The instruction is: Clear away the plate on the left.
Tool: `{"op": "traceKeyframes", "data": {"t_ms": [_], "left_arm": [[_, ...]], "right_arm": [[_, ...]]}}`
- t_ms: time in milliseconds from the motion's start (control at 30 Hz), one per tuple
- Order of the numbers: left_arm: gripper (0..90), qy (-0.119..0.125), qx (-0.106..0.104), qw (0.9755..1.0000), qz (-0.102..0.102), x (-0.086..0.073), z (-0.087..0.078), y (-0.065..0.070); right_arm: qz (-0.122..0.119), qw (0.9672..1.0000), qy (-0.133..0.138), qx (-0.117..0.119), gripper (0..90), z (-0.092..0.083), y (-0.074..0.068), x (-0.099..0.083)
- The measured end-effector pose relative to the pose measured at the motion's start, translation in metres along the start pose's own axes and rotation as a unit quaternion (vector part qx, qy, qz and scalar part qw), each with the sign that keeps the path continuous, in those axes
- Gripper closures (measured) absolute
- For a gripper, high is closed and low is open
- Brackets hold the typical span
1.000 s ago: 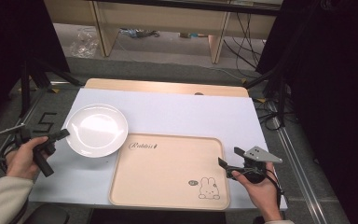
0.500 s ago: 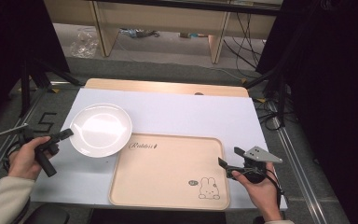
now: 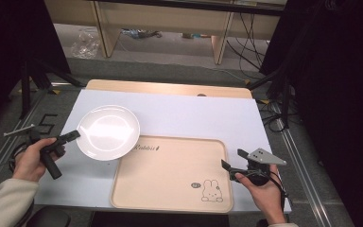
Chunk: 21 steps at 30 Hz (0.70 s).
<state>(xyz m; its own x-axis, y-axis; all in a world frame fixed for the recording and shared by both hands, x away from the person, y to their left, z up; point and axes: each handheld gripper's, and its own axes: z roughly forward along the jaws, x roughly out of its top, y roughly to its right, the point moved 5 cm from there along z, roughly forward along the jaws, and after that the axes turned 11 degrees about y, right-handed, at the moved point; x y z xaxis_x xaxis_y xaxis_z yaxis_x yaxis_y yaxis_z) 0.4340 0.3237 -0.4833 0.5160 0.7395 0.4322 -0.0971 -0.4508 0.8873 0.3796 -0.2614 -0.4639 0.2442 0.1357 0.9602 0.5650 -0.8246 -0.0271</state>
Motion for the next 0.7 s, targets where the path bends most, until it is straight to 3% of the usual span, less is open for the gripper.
{"op": "traceKeyframes", "data": {"t_ms": [700], "left_arm": [[87.2,-0.02,-0.014,0.9997,-0.006,-0.013,0.011,0.012]], "right_arm": [[0.008,1.0,0.004,0.001,22.6,0.001,0.0,0.0]]}}
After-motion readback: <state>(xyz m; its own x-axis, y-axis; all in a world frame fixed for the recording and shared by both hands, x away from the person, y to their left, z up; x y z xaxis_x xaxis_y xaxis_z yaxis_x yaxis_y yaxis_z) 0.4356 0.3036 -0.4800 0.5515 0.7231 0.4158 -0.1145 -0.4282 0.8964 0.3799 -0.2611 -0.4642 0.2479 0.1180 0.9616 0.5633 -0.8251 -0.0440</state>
